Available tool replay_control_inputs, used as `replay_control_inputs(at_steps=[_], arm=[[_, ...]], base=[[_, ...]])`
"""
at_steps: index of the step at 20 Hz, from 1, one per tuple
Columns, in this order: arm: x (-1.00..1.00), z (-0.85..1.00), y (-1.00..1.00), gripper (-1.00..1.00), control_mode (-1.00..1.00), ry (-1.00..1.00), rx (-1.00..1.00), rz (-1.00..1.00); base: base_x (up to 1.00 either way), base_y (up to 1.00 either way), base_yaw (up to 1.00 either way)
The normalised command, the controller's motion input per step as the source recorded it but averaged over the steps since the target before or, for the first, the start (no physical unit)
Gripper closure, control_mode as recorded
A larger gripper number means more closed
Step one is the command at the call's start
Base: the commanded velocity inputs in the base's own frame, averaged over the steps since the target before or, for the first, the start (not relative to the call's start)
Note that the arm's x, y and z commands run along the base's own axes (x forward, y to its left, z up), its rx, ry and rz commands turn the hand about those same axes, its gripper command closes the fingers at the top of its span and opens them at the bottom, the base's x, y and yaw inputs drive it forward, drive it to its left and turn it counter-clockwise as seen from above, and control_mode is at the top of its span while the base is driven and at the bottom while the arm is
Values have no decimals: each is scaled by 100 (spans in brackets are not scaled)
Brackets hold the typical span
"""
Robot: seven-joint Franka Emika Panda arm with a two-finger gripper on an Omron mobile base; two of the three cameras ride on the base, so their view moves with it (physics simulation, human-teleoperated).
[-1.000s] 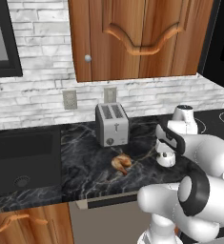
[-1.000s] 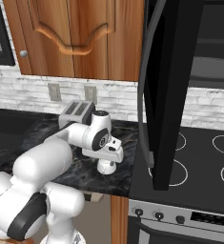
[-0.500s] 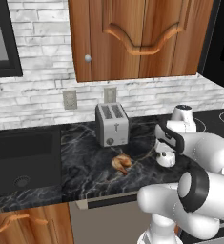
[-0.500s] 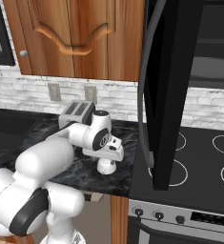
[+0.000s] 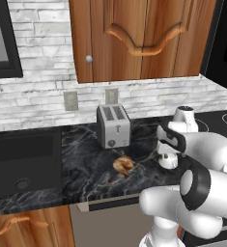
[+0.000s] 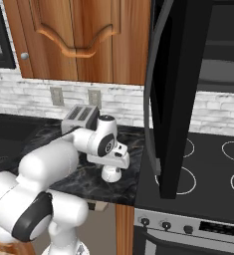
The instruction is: Pick the mug from the counter and place it inside the microwave. Then close the microwave.
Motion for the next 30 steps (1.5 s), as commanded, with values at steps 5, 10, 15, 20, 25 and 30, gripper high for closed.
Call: replay_control_inputs(at_steps=[5,10,15,20,25,30], arm=[[-30,-15,0,-100,-100,0,0,0],[-10,-19,0,-100,-100,0,0,0],[0,-11,0,-100,-100,0,0,0],[8,-3,-2,-100,-100,0,0,0],[17,0,-2,-100,-100,0,0,0],[9,0,0,-100,-100,0,0,0]], base=[[0,0,0],[0,0,0],[0,0,0],[0,0,0],[0,0,0],[0,0,0]])
